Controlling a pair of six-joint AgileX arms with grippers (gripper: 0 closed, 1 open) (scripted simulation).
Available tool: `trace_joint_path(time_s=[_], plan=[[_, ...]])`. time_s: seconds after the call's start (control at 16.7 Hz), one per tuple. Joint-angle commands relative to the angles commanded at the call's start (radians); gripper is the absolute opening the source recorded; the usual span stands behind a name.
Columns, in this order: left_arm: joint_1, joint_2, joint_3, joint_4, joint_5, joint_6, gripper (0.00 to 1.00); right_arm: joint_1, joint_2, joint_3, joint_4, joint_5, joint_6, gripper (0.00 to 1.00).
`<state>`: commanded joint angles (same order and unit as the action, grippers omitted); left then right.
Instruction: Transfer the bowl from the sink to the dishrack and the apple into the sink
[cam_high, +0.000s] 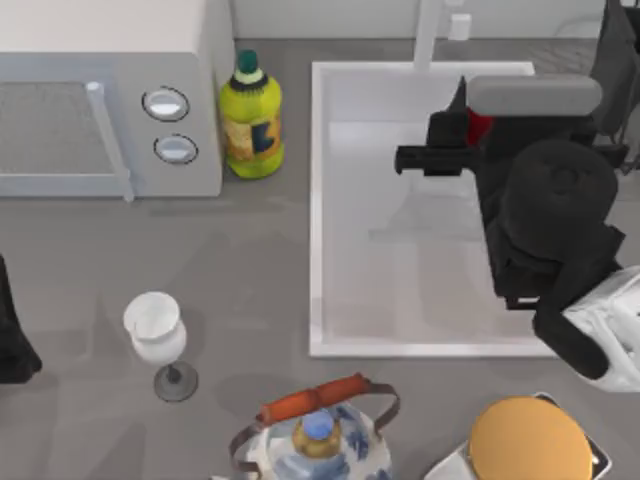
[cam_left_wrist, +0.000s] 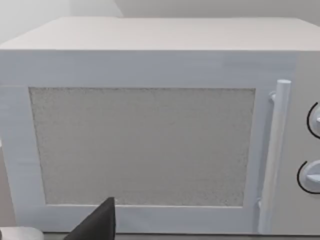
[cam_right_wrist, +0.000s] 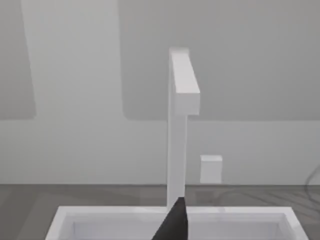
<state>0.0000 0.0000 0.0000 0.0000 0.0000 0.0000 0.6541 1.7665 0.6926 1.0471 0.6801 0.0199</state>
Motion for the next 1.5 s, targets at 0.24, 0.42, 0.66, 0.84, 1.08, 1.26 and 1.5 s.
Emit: trace_joint_path(time_s=[0.24, 0.42, 0.66, 0.84, 1.08, 1.26, 1.5], plan=[[0.0, 0.0, 0.0, 0.0, 0.0, 0.0, 1.0, 0.002, 0.213, -0.033, 0.26, 0.006, -0.004, 0.0], [0.0, 0.0, 0.0, 0.0, 0.0, 0.0, 1.0, -0.001, 0.357, -0.061, 0.443, 0.007, -0.004, 0.0], [0.0, 0.0, 0.0, 0.0, 0.0, 0.0, 1.0, -0.005, 0.462, -0.083, 0.563, 0.005, -0.004, 0.0], [0.0, 0.0, 0.0, 0.0, 0.0, 0.0, 1.0, -0.005, 0.465, -0.084, 0.566, 0.005, -0.004, 0.0], [0.0, 0.0, 0.0, 0.0, 0.0, 0.0, 1.0, -0.005, 0.465, -0.084, 0.566, 0.005, -0.004, 0.23], [0.0, 0.0, 0.0, 0.0, 0.0, 0.0, 1.0, -0.005, 0.465, -0.084, 0.566, 0.005, -0.004, 0.45], [0.0, 0.0, 0.0, 0.0, 0.0, 0.0, 1.0, -0.005, 0.465, -0.084, 0.566, 0.005, -0.004, 0.75]])
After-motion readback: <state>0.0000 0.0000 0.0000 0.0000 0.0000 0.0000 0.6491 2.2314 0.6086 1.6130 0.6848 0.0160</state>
